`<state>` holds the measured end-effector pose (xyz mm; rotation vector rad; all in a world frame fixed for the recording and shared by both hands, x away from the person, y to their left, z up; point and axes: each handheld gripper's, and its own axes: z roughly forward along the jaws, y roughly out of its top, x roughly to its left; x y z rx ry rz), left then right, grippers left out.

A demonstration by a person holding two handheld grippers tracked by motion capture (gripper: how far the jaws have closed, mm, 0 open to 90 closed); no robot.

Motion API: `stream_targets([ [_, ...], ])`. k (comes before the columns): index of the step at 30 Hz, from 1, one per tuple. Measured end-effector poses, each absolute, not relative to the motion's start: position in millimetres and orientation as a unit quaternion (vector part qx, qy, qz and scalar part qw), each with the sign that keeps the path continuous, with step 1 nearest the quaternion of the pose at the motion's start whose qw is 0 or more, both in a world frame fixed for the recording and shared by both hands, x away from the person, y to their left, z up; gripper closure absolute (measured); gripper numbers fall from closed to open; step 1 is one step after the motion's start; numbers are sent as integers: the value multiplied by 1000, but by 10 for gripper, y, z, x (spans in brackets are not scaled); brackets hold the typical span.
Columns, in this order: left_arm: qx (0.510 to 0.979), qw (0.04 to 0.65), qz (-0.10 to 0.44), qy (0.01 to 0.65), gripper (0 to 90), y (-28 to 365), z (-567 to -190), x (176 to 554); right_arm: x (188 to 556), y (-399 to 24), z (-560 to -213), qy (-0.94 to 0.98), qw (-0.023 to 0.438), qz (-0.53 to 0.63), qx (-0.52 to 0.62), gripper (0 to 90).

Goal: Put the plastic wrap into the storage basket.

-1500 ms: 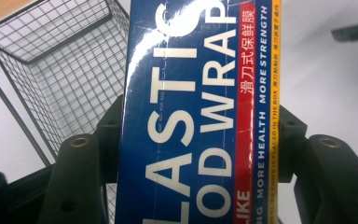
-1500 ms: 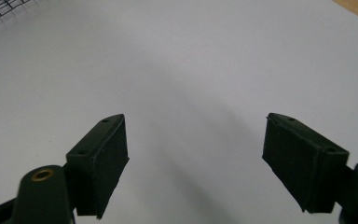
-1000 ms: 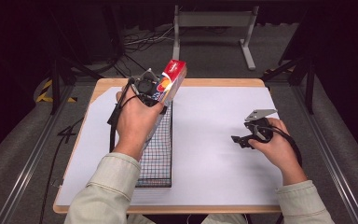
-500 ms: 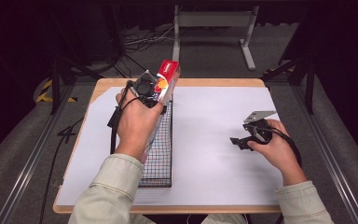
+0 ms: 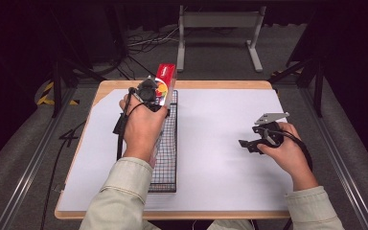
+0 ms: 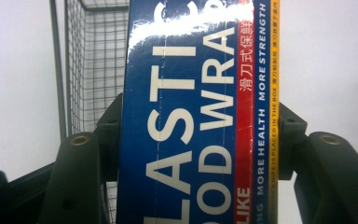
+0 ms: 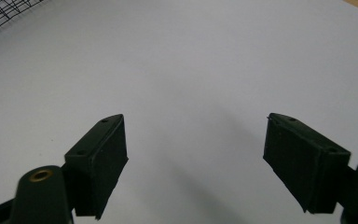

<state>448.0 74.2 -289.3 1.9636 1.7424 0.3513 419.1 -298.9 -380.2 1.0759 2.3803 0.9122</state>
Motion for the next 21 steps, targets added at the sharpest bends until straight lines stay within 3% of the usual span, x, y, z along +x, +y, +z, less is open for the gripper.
stream_targets([
  [7,696,246,110,666,405,840,-3021,4508,4189,-2985,-3810,846,187,320,382,216],
  [21,698,215,95,676,405,811,-3250,4531,4192,-2996,-3822,847,191,312,385,214],
])
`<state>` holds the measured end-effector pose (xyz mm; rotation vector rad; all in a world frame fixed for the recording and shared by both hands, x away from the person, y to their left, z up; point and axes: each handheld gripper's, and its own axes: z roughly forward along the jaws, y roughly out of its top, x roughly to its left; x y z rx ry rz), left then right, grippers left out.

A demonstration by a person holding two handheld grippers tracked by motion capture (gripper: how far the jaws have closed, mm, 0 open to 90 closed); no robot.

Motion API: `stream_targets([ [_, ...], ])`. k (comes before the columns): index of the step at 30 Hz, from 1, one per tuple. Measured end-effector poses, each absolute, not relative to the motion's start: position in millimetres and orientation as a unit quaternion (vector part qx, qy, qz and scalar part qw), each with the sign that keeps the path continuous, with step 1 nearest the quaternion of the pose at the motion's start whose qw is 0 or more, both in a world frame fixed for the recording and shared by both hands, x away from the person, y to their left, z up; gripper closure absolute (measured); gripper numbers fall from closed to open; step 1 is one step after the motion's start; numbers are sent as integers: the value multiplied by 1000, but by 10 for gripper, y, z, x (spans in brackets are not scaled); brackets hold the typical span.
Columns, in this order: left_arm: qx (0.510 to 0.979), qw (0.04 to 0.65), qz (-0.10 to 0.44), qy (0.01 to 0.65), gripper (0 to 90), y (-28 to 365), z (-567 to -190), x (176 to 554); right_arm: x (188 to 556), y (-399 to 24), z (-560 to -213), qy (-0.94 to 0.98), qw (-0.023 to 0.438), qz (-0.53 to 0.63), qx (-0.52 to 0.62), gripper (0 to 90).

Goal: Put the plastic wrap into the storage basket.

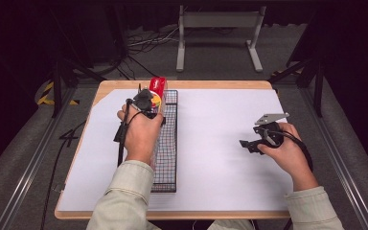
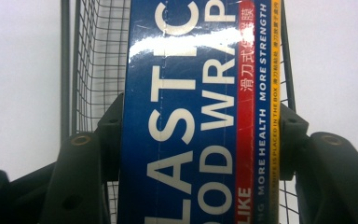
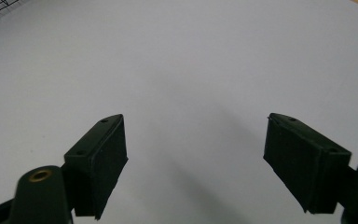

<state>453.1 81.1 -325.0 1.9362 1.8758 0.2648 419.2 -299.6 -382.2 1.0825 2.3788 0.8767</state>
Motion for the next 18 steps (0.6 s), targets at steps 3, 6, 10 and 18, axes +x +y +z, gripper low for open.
stream_targets([
  [3,698,214,93,677,405,774,-3272,4538,4191,-2992,-3821,847,191,312,385,214],
  [6,700,208,94,676,405,731,-3320,4543,4191,-2999,-3817,847,191,312,384,216],
  [10,696,202,88,683,404,718,-3400,4558,4185,-3016,-3808,847,191,313,386,217],
  [18,686,195,84,696,403,734,-3497,4584,4185,-3014,-3812,846,190,314,387,214],
])
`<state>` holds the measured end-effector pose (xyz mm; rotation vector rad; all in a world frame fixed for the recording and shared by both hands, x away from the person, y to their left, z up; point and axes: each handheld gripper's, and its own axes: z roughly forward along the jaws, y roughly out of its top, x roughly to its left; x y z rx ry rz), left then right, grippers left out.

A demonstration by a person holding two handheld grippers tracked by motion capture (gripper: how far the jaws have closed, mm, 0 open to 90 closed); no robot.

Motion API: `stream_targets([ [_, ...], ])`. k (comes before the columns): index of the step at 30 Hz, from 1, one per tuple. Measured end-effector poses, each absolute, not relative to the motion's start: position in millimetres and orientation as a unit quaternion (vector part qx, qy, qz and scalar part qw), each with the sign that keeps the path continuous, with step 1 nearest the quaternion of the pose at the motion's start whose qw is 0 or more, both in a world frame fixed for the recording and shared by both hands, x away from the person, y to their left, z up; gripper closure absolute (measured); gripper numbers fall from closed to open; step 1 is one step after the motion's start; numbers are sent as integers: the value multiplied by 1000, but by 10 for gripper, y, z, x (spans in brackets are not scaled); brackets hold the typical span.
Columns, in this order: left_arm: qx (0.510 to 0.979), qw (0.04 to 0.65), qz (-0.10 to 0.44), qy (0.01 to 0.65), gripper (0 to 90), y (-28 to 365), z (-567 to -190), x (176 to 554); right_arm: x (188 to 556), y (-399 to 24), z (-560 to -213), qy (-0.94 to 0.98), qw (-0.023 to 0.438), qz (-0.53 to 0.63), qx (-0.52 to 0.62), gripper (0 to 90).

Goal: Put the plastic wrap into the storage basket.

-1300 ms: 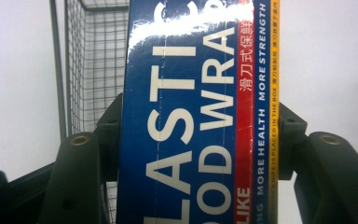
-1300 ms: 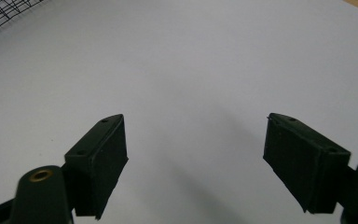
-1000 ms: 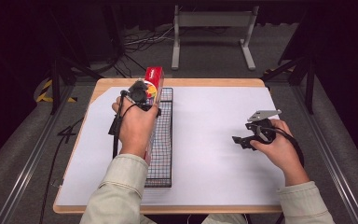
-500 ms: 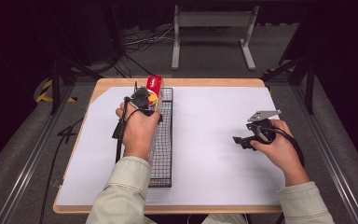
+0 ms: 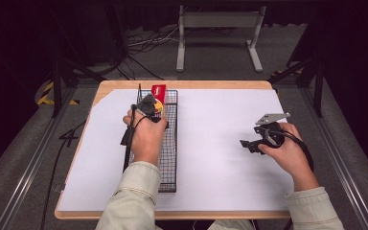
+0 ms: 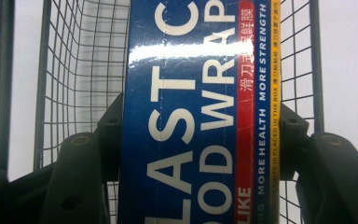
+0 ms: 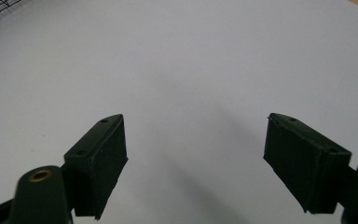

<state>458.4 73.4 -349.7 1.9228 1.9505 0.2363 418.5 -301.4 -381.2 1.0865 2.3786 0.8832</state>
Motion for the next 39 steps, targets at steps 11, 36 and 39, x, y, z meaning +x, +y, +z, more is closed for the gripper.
stream_targets([
  [11,692,184,69,695,401,709,-3659,4604,4194,-3007,-3834,847,187,312,387,210],
  [36,683,158,77,709,395,621,-3858,4646,4201,-3024,-3858,846,182,317,388,210],
  [39,680,156,79,712,393,620,-3863,4652,4200,-3024,-3863,847,181,317,387,209],
])
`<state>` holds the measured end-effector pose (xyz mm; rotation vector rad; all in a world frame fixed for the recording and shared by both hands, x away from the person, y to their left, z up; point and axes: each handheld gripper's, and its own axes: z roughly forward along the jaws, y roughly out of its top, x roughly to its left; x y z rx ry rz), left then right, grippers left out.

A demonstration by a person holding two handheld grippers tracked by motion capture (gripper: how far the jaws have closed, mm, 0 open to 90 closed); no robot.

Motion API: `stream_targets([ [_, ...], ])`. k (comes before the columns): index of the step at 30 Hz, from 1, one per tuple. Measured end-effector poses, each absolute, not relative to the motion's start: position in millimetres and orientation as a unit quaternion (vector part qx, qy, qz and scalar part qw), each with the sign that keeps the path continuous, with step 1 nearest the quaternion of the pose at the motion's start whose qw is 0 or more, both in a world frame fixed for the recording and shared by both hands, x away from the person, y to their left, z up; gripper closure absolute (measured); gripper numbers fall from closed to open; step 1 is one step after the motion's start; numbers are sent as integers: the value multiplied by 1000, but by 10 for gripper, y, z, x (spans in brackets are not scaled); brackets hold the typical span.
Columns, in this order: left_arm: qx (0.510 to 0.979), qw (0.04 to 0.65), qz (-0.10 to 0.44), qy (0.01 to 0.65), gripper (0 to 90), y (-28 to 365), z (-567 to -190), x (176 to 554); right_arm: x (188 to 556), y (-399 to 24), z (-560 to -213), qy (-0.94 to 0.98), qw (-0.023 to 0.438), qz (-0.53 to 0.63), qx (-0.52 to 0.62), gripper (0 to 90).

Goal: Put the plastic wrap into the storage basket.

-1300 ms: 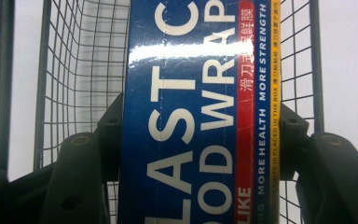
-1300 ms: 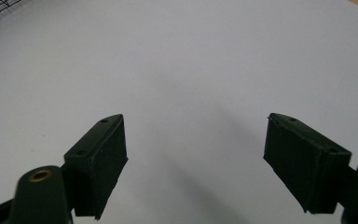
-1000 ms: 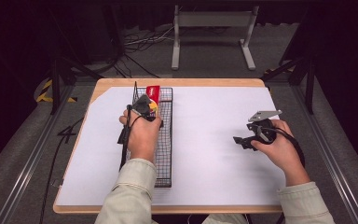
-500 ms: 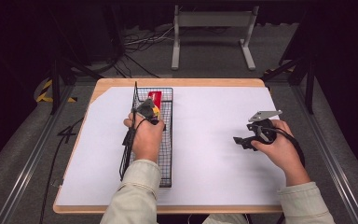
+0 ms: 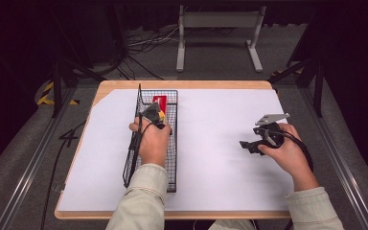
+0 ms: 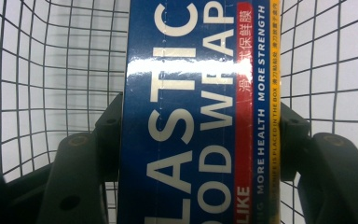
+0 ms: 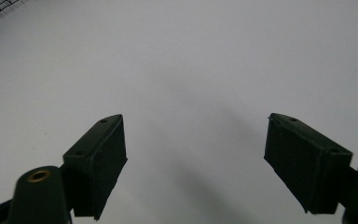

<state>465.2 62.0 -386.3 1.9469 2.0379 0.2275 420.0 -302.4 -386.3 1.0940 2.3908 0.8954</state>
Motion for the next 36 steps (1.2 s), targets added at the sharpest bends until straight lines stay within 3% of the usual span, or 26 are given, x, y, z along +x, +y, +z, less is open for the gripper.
stream_targets([
  [16,684,141,68,712,381,614,-3949,4678,4200,-3012,-3885,850,174,316,385,206],
  [25,685,186,100,697,294,644,-3673,4667,4207,-2994,-3908,852,169,314,383,206],
  [36,707,245,123,652,281,729,-3406,4597,4205,-3038,-3920,848,171,314,391,207],
])
